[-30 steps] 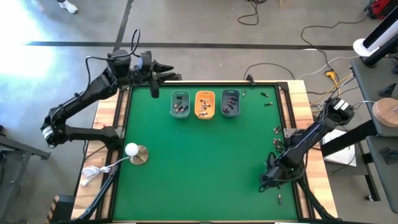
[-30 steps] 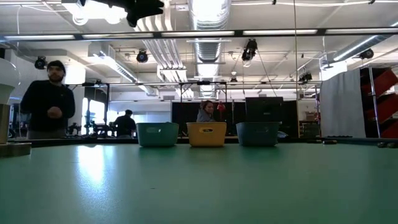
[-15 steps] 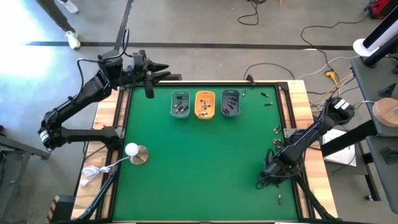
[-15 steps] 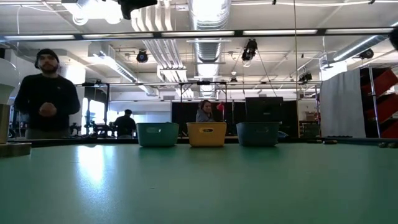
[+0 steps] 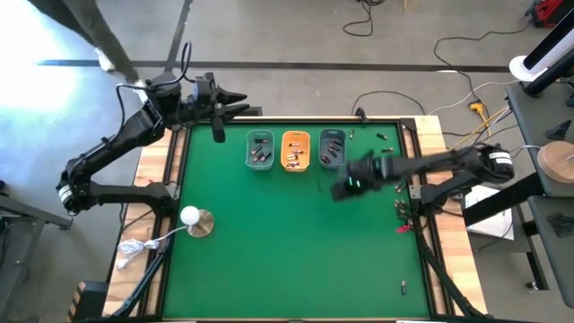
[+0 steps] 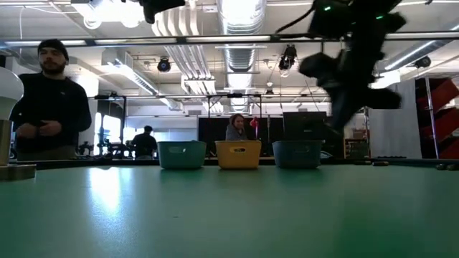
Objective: Sort batteries
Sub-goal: Put the small brown battery into the gray bin
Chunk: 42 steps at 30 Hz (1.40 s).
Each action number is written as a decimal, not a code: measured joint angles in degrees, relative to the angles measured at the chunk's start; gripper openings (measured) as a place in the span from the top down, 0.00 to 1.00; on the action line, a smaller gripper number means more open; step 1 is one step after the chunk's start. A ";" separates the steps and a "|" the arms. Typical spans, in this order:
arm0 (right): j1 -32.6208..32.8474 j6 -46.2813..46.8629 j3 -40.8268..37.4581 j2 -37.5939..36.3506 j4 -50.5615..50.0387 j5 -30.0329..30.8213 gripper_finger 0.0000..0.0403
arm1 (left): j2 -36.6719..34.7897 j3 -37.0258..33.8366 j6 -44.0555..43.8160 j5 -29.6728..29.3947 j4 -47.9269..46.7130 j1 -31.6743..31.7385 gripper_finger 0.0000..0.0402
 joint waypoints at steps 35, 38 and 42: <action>-31.69 -39.82 33.21 37.77 -10.84 -2.14 0.93 | -11.23 -0.20 -2.08 -2.01 -7.88 -1.17 0.71; -31.72 -38.34 33.12 37.47 -10.91 -1.87 0.86 | -10.77 -0.20 -2.05 -2.01 -7.88 -1.16 0.71; -31.66 -38.04 33.19 36.21 -11.87 -1.77 0.73 | -10.59 -0.24 -2.03 -2.01 -7.88 -1.16 0.71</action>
